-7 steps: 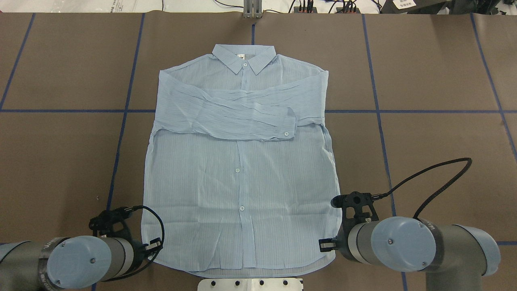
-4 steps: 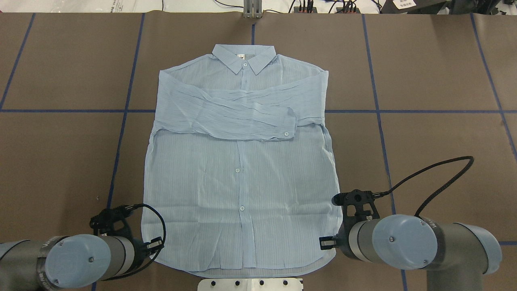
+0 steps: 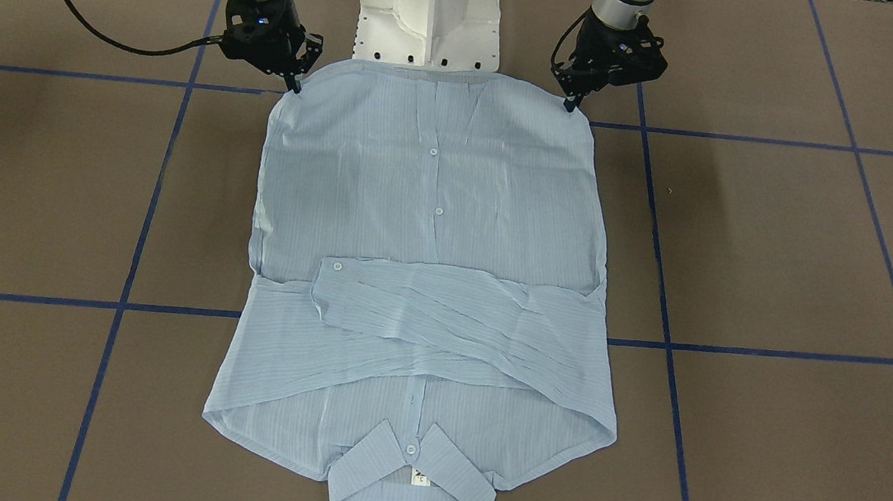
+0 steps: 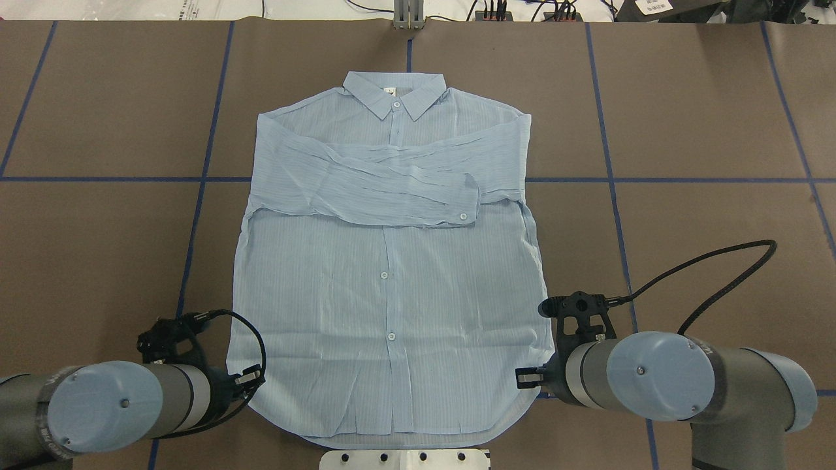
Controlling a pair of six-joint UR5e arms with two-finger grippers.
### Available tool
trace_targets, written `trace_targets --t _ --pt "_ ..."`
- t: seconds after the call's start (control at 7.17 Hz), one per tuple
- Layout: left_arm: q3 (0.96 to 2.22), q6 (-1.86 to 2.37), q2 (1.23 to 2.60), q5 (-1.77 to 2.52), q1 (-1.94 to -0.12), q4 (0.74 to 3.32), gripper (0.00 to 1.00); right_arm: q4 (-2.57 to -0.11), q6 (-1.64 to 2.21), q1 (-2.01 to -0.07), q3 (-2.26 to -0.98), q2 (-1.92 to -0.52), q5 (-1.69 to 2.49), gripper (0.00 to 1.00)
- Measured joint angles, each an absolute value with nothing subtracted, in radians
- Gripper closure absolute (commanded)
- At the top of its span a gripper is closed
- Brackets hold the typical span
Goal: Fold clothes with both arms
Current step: 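Lift the hem with both grippers and fold it toward the collar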
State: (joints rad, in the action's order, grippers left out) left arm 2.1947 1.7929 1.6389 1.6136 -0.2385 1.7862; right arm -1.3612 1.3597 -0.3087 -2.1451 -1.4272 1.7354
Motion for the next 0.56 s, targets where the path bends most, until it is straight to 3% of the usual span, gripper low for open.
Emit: trace_targets --t 0.56 --pt "2.205 1.668 1.642 1.680 -0.340 1.784 1.00 -1.320 1.346 -0.487 -2.146 -1.416 1.925 1.00"
